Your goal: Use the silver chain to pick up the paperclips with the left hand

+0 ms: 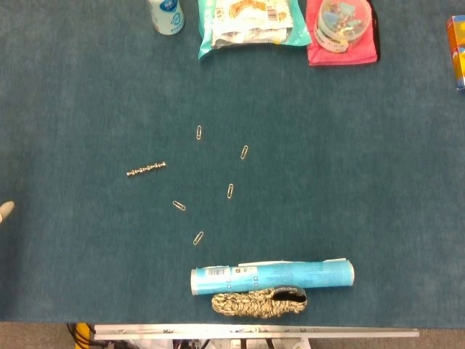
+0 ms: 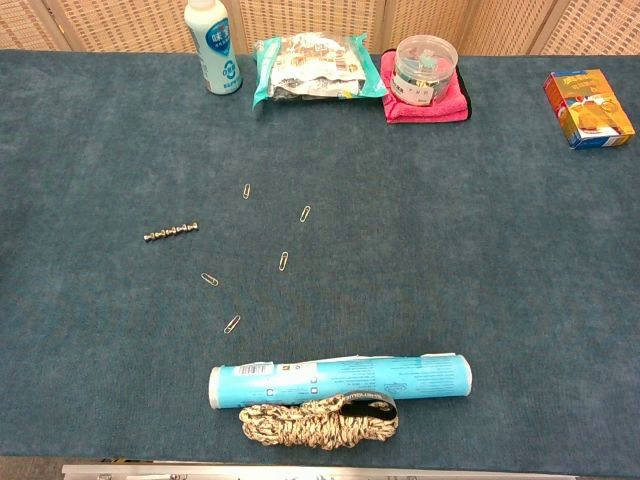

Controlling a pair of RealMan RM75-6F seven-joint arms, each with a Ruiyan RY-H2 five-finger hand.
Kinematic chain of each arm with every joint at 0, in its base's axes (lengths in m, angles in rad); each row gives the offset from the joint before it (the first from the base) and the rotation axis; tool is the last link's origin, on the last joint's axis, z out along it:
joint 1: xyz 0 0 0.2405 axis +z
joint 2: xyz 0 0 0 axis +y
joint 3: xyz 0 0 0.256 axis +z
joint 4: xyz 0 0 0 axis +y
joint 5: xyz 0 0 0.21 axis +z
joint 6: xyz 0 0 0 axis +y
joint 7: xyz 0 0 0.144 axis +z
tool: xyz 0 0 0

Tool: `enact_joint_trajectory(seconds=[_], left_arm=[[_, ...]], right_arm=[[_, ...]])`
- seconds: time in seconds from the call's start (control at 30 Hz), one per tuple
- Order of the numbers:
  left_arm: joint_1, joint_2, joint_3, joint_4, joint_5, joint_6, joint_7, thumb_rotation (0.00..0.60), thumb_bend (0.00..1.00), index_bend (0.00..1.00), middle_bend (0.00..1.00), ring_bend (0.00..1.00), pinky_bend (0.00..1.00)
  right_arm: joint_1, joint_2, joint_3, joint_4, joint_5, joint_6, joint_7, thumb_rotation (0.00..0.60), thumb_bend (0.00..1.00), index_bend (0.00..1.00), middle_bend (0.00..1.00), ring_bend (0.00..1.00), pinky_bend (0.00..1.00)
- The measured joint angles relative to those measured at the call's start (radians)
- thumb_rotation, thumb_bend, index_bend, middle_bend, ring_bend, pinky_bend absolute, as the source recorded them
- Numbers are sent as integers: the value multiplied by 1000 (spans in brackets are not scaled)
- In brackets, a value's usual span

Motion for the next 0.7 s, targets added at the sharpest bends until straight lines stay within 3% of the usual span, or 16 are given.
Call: enact_joint_trajectory(seconds=[0.2, 0.7], left_arm=[[6, 0, 4, -12, -18, -5, 24, 600, 0, 108, 158, 200, 383], [-2, -38, -9, -34, -1, 3, -28, 600, 0, 110, 115, 155, 349]], right_arm=[[10, -12, -3, 32, -26, -8, 102, 600, 0, 0, 0, 0, 470], [30, -9, 3, 63, -37, -18, 79, 600, 0, 0, 47, 2, 432]])
